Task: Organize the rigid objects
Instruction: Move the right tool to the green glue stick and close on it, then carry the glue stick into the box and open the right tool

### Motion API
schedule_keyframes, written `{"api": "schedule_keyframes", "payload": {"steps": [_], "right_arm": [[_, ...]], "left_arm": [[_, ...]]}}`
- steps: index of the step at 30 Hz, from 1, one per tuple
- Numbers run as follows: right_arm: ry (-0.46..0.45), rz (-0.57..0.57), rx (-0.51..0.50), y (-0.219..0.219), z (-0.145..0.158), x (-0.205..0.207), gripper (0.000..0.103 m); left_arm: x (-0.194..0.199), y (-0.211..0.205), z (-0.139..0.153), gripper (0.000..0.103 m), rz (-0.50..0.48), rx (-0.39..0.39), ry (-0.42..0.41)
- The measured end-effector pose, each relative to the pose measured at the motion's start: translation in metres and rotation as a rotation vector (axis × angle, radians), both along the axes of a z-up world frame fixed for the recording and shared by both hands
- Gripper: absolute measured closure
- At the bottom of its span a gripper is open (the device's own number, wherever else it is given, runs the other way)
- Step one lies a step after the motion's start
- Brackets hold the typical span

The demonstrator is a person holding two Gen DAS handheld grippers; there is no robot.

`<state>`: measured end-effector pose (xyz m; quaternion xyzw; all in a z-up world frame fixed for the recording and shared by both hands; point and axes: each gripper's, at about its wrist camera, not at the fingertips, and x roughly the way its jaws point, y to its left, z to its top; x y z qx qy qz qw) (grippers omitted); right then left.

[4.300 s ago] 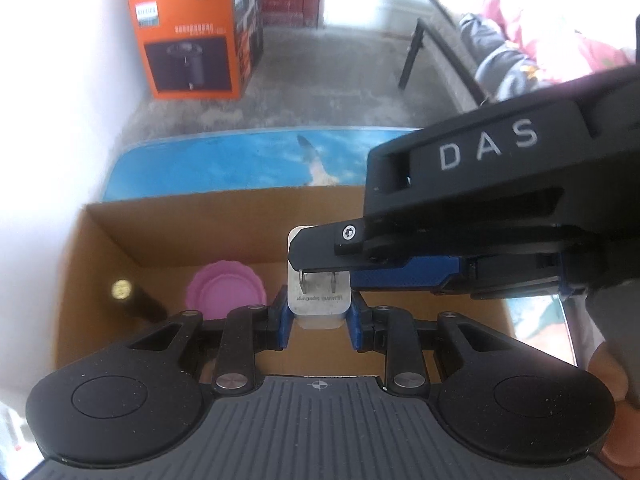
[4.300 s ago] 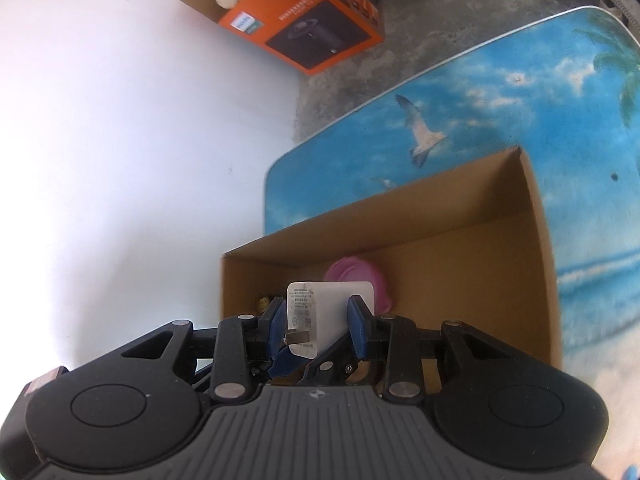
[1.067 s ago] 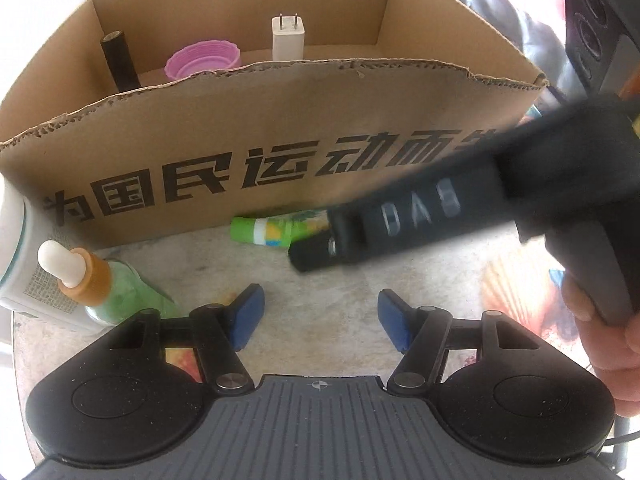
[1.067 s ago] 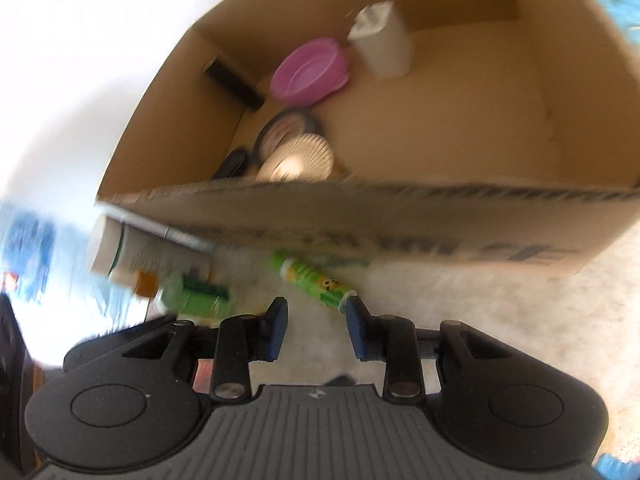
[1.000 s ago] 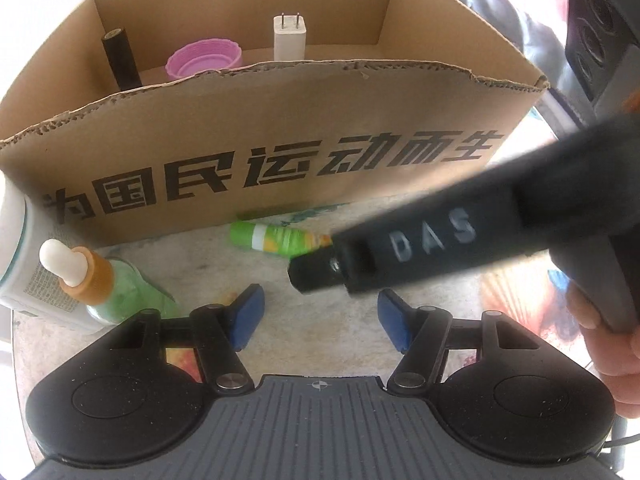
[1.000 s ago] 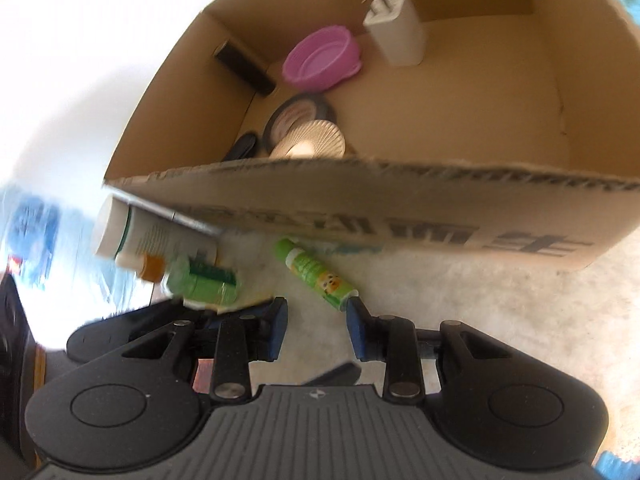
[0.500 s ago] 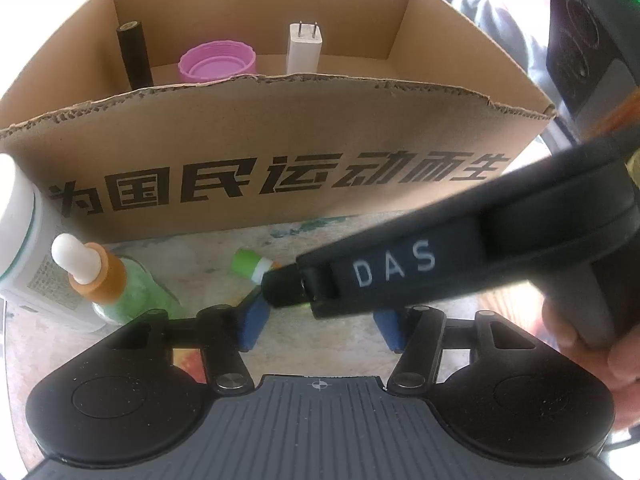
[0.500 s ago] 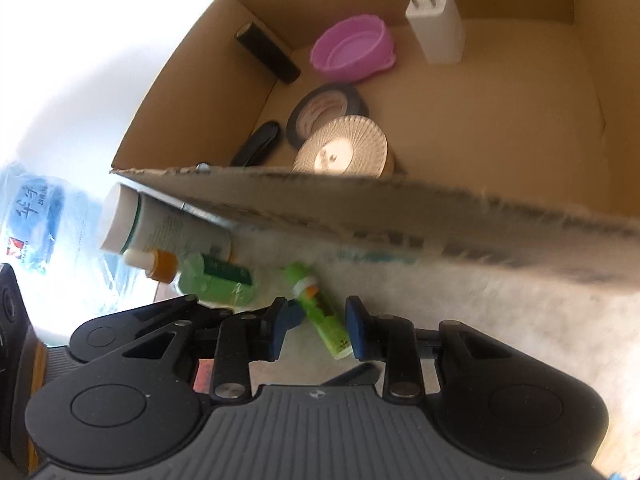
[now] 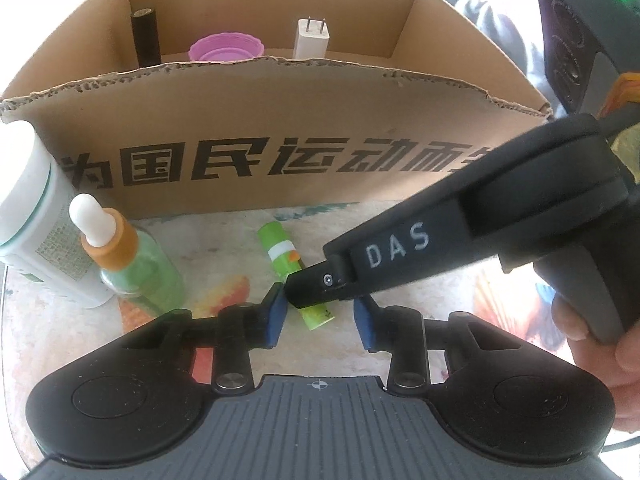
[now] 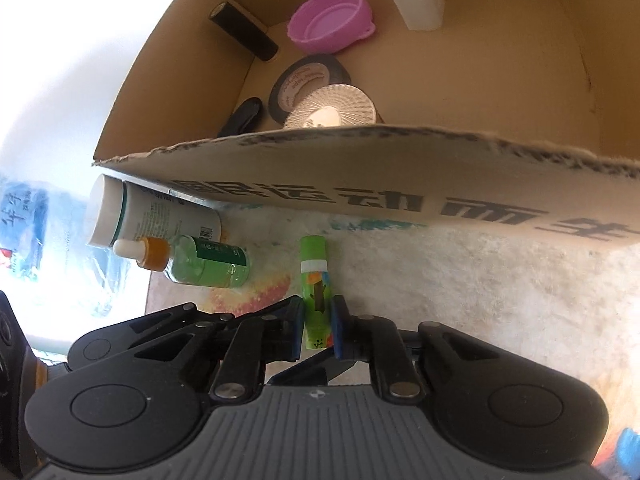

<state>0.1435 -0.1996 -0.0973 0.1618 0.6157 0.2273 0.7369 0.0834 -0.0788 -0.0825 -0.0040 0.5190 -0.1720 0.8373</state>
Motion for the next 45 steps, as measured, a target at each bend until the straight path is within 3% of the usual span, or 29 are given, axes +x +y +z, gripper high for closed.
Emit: {"api": "schedule_keyframes", "payload": {"steps": [10,20,27,31,35,38,45], "right_arm": [[-0.019,-0.023,0.012,-0.004,0.025,-0.017,0.088],[-0.123,-0.03,0.017,-0.009,0.118,-0.026,0.087],[-0.24,0.005,0.033,-0.014,0.17,0.009,0.087],[-0.244,0.032,0.052,-0.02,0.167,0.049,0.093],[-0.193,0.016,0.092,-0.032,0.141,0.092,0.094],[-0.142,-0.018,0.104,-0.042,0.121,0.116,0.094],[-0.107,-0.112,0.042,-0.084,0.11,0.138,0.094]], "left_arm": [[-0.018,0.001,0.028,0.068,-0.051,0.005,-0.04],[-0.023,0.007,0.111,0.068,-0.044,-0.045,-0.119],[0.021,-0.003,0.146,0.068,0.033,-0.059,-0.172],[0.06,-0.012,0.138,0.069,0.082,-0.074,-0.17],[0.096,-0.018,0.115,0.074,0.139,-0.106,-0.117],[0.113,-0.025,0.101,0.074,0.156,-0.063,-0.094],[0.108,-0.016,0.097,0.07,0.199,-0.033,-0.063]]}}
